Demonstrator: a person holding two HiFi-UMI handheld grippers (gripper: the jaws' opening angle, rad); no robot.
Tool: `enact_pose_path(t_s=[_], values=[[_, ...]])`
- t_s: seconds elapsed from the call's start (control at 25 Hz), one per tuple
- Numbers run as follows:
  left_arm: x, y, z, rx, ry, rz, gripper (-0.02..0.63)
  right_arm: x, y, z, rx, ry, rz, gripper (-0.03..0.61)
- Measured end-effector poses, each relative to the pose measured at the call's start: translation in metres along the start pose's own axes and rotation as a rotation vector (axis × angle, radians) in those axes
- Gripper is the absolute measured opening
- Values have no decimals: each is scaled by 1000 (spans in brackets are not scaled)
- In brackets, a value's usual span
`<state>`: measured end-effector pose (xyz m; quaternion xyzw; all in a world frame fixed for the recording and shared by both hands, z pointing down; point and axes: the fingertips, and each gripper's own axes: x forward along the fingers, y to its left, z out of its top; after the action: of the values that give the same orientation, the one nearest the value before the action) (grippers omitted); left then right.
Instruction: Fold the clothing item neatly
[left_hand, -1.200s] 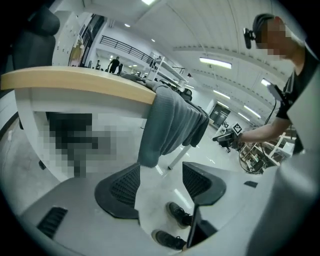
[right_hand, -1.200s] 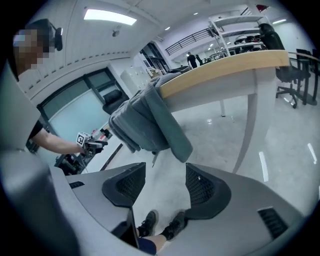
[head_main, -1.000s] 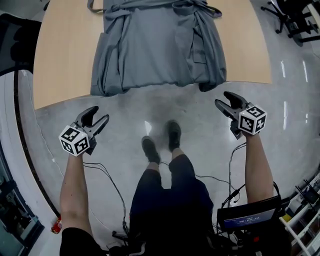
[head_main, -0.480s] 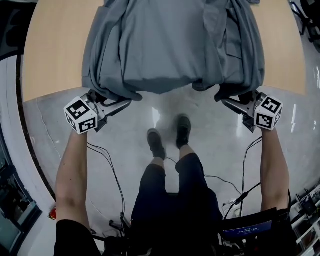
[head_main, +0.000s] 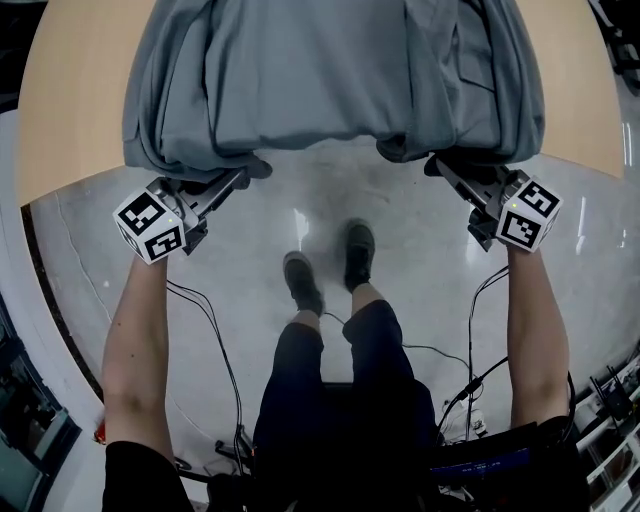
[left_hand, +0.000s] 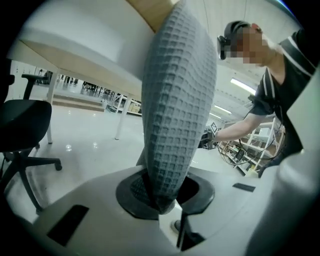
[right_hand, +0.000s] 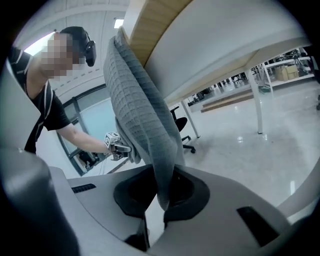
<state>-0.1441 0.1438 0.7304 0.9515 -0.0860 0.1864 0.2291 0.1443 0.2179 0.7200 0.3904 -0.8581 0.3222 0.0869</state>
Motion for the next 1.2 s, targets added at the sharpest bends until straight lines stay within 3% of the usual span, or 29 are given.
enact_pose_path(t_s=[0.08, 0.36, 0.68, 0.96, 1.2], values=[[0, -5, 2, -4, -16, 1, 30, -3, 4, -3, 22, -2, 5, 29], [-26, -47, -11, -81, -60, -36, 20, -34, 35, -26, 113, -6, -2, 26], [-79, -107, -10, -162, -98, -84, 18, -91, 83, -33, 207, -61, -84, 25], [-101, -148, 17, -223, -80, -118, 18, -118, 125, -10, 282, -15, -65, 25], [-112, -178, 45, -286, -82, -160, 18, -130, 157, 31, 260, 5, -23, 25]])
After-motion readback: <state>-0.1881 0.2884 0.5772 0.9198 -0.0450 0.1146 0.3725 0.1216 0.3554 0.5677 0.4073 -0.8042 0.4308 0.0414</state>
